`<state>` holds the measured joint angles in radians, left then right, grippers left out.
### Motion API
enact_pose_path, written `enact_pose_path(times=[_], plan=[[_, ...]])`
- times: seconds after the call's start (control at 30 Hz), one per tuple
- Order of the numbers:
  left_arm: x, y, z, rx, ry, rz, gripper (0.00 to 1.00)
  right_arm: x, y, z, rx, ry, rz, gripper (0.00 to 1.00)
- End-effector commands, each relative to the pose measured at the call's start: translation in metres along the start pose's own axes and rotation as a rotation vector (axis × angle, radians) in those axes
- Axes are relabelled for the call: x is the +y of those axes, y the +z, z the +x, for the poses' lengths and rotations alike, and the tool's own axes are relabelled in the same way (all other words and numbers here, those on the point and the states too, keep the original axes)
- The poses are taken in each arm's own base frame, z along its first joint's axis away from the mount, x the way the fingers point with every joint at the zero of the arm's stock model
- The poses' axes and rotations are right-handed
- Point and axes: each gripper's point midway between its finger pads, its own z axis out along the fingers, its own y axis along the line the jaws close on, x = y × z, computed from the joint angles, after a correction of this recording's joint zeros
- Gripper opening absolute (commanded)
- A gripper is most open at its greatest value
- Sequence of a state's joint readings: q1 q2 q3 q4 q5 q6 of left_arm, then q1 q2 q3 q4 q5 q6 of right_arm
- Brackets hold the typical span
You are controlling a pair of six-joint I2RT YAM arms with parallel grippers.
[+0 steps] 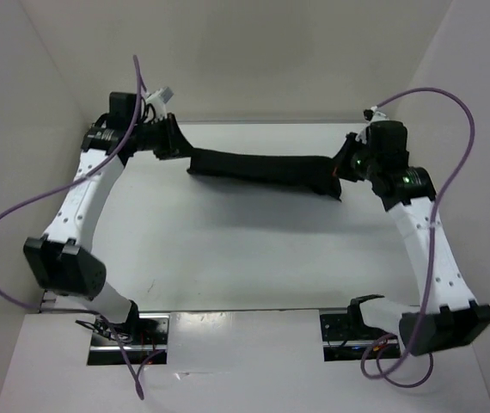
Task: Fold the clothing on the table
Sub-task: Flatten the skirt out
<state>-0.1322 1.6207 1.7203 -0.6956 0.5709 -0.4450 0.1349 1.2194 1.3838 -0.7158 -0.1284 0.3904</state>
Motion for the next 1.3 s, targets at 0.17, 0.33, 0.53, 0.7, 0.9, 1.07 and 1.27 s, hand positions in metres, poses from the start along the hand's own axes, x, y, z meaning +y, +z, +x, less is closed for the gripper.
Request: enact_pose_path(times=[0.17,0.33,0.53,0.7,0.9,1.07,1.27], plan=[[-0.094,-0.15,0.024,-0.313,0.301,0.119,0.14,0.042,-0.189,-0.032,-0.357,-0.045,-0.153,0.0],[-0.066,-0.137,0.027,-0.298,0.21,0.024,0.13,0.046,-0.138,-0.014,-0.215,-0.058,-0.179,0.0],[-0.002,-0.057,0.035,-0.148,0.069,-0.047,0.1,0.054,-0.053,0.005,-0.073,-0.01,-0.247,0.0],[0.02,-0.033,0.038,-0.105,0.023,-0.086,0.24,0.054,-0.023,-0.006,-0.051,-0.024,-0.219,0.0],[0.044,-0.007,0.043,-0.054,-0.004,-0.115,0.25,0.094,0.005,-0.053,-0.127,-0.092,-0.291,0.0],[0.052,0.002,0.045,-0.035,-0.007,-0.122,0.26,0.167,-0.044,-0.125,-0.369,-0.198,-0.425,0.0],[0.064,0.01,0.052,-0.018,-0.021,-0.14,0.26,0.194,-0.104,-0.138,-0.504,-0.234,-0.515,0.0]])
